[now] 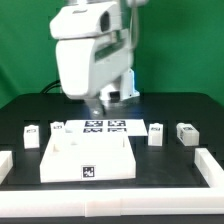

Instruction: Assemble one leg

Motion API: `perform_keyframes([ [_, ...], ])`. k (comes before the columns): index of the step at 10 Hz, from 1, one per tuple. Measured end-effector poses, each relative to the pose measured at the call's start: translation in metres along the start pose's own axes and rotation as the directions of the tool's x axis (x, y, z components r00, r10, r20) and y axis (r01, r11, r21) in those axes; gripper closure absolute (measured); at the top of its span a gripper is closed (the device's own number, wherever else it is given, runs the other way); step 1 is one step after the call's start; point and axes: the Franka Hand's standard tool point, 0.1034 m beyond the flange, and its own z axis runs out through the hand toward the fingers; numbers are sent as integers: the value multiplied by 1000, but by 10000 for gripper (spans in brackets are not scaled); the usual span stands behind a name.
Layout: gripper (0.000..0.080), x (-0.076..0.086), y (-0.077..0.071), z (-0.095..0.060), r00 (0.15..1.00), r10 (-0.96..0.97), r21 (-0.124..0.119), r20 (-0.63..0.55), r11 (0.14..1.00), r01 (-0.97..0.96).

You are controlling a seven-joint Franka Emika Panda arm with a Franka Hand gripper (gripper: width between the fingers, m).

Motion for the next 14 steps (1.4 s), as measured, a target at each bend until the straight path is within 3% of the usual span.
perform_keyframes([
  [1, 150, -3, -2, 1, 1000, 11, 11, 7, 1000, -11],
  [4, 150, -3, -3, 2, 1000, 11, 12, 7, 1000, -11],
  [6, 150, -4, -5, 7, 994, -110, 12, 27, 994, 110],
  [7, 150, -12, -18, 14, 979, -203, 5, 32, 979, 203],
  [8, 150, -24, -43, 26, 959, -280, 33, 36, 960, 279],
  [10, 150, -37, -74, 46, 937, -345, 47, 48, 938, 343],
  [14, 150, -37, -71, 44, 942, -331, 52, 52, 943, 329],
])
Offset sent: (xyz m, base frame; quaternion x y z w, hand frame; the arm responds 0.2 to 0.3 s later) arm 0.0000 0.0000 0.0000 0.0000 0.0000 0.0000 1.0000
